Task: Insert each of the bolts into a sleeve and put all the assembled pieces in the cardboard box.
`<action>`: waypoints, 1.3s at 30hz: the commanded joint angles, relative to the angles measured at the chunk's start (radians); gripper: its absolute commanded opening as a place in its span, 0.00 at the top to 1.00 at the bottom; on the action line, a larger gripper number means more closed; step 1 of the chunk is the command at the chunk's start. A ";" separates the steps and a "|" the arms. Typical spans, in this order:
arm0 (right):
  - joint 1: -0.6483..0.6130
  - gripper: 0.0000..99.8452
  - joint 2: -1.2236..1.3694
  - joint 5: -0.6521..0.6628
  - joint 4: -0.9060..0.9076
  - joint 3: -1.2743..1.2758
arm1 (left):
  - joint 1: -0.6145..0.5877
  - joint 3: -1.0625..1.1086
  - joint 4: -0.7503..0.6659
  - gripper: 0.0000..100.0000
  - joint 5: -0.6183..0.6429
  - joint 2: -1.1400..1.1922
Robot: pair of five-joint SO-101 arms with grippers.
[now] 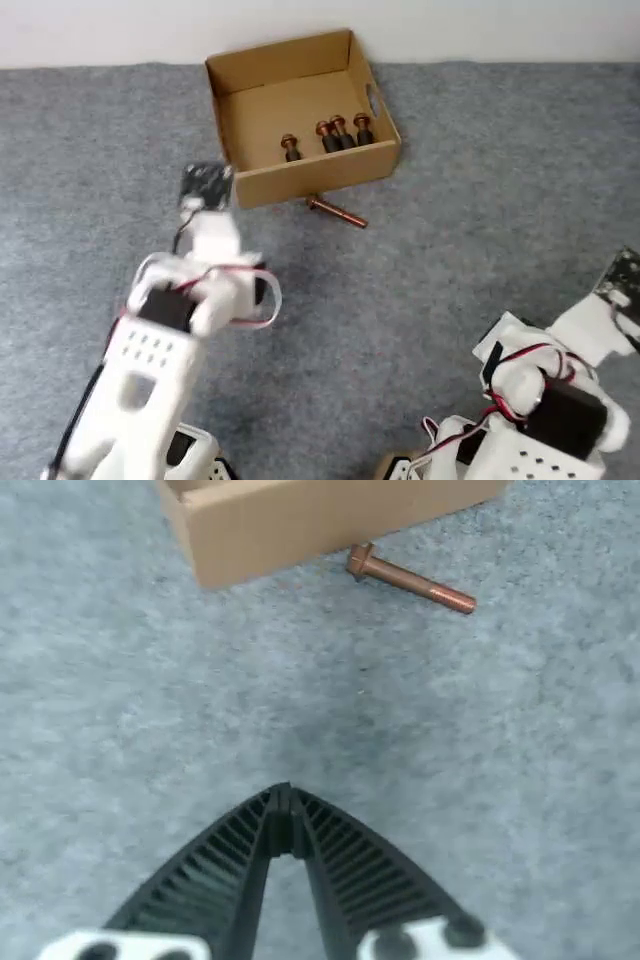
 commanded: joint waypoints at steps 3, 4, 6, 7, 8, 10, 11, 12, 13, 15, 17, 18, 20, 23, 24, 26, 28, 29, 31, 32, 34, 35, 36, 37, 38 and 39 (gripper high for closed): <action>0.012 0.99 -0.031 -0.034 0.022 0.008 | 0.068 -0.312 0.075 0.99 0.180 0.316; 0.012 0.99 -0.039 -0.034 0.018 0.012 | 0.071 -0.369 0.086 0.99 0.219 0.370; 0.012 0.99 -0.047 -0.034 0.013 0.017 | 0.072 -0.476 0.098 0.99 0.308 0.476; 0.012 0.99 -0.050 -0.034 0.010 0.021 | 0.072 -0.532 0.112 0.99 0.341 0.526; 0.012 0.99 -0.051 -0.034 0.002 0.029 | 0.075 -0.587 0.130 0.99 0.361 0.580; 0.012 0.99 -0.054 -0.034 -0.012 0.048 | 0.077 -0.694 0.164 0.98 0.377 0.684; 0.012 0.99 -0.054 -0.035 -0.021 0.055 | 0.077 -0.750 0.181 0.96 0.388 0.738; 0.012 0.99 -0.054 -0.035 -0.027 0.064 | 0.077 -0.803 0.201 0.93 0.399 0.789; 0.012 0.99 -0.054 -0.034 -0.033 0.074 | 0.077 -0.858 0.224 0.89 0.411 0.842; 0.012 0.99 -0.056 -0.031 -0.039 0.081 | 0.077 -0.969 0.275 0.83 0.422 0.947; 0.012 0.99 -0.056 -0.031 -0.039 0.081 | 0.080 -1.089 0.328 0.79 0.422 1.043; 0.012 0.99 -0.056 -0.029 -0.041 0.081 | 0.083 -1.152 0.353 0.79 0.423 1.091; 0.012 0.99 -0.056 -0.029 -0.041 0.081 | 0.086 -1.280 0.393 0.79 0.440 1.178; 0.007 0.99 -0.056 -0.029 -0.041 0.081 | 0.087 -1.475 0.428 0.79 0.453 1.307; 0.007 0.99 -0.056 -0.029 -0.041 0.081 | 0.087 -1.535 0.437 0.79 0.456 1.352; 0.007 0.99 -0.056 -0.029 -0.041 0.081 | 0.086 -1.652 0.457 0.79 0.470 1.436; 0.007 0.99 -0.056 -0.029 -0.041 0.081 | 0.080 -1.761 0.486 0.79 0.471 1.524; 0.007 0.99 -0.056 -0.029 -0.041 0.081 | 0.078 -1.810 0.502 0.79 0.471 1.567; 0.007 0.99 -0.056 -0.029 -0.041 0.081 | 0.078 -1.910 0.540 0.79 0.471 1.648; 0.007 0.99 -0.056 -0.029 -0.041 0.081 | 0.080 -1.959 0.559 0.79 0.471 1.685; 0.007 0.99 -0.056 -0.029 -0.041 0.081 | 0.081 -2.057 0.586 0.79 0.471 1.754; 0.007 0.99 -0.056 -0.029 -0.041 0.081 | 0.080 -2.100 0.594 0.79 0.471 1.784; 0.007 0.99 -0.056 -0.029 -0.041 0.081 | 0.078 -2.138 0.598 0.79 0.471 1.815; 0.007 0.99 -0.056 -0.029 -0.041 0.081 | 0.075 -2.175 0.605 0.79 0.471 1.840; 0.007 0.99 -0.056 -0.029 -0.041 0.081 | 0.072 -2.201 0.608 0.79 0.471 1.863; 0.007 0.99 -0.056 -0.029 -0.041 0.081 | 0.069 -2.223 0.609 0.79 0.471 1.884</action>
